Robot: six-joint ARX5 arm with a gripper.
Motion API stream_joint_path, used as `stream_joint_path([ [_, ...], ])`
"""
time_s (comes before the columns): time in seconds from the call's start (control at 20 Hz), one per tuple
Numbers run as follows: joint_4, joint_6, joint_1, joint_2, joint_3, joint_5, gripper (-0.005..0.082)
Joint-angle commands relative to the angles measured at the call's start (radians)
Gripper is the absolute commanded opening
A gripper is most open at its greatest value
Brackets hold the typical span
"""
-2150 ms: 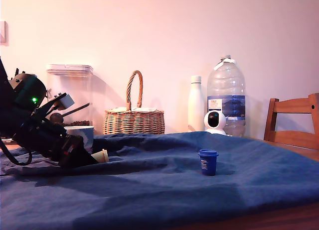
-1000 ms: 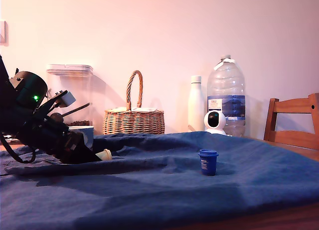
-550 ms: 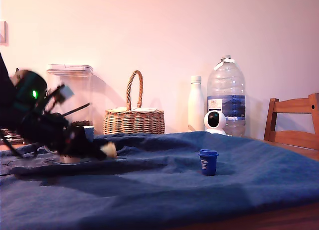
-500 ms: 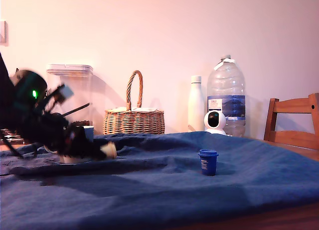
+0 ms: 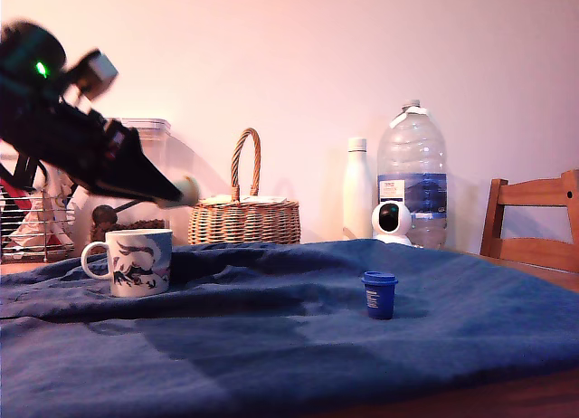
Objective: Pick up the coffee capsules on the table and drop them inside the coffee cup
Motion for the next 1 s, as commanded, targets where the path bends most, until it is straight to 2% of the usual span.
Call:
stream_joint_path([
  [0.0,-0.007,-0.006,0.021,-0.023,-0.015,-0.040,0.0122],
  [0.05,-0.008,-0.107,0.027,-0.028,-0.016,-0.068,0.0122],
  [0.1,-0.004,-0.107,0.031,-0.034,-0.021,-0.098,0.0122],
  [0.15,0.015,-0.146,0.031,-0.037,-0.031,-0.143,0.0122],
  [0.2,0.037,-0.146,0.031,-0.042,-0.044,-0.182,0.0122],
  [0.25,0.057,-0.187,0.031,-0.046,-0.056,-0.220,0.0122],
  [0.3,0.077,-0.212,0.031,-0.051,-0.070,-0.248,0.0122],
  [0.35,0.110,-0.212,0.031,-0.058,-0.091,-0.276,0.0122],
  [0.4,0.146,-0.257,0.031,-0.067,-0.114,-0.295,0.0122],
  [0.45,0.178,-0.277,0.029,-0.074,-0.137,-0.325,0.0122],
  [0.55,0.219,-0.292,0.029,-0.092,-0.169,-0.400,0.0122],
  [0.6,0.229,-0.292,0.029,-0.101,-0.177,-0.411,0.0122],
  [0.95,0.256,-0.290,0.029,-0.128,-0.177,-0.404,0.0122],
])
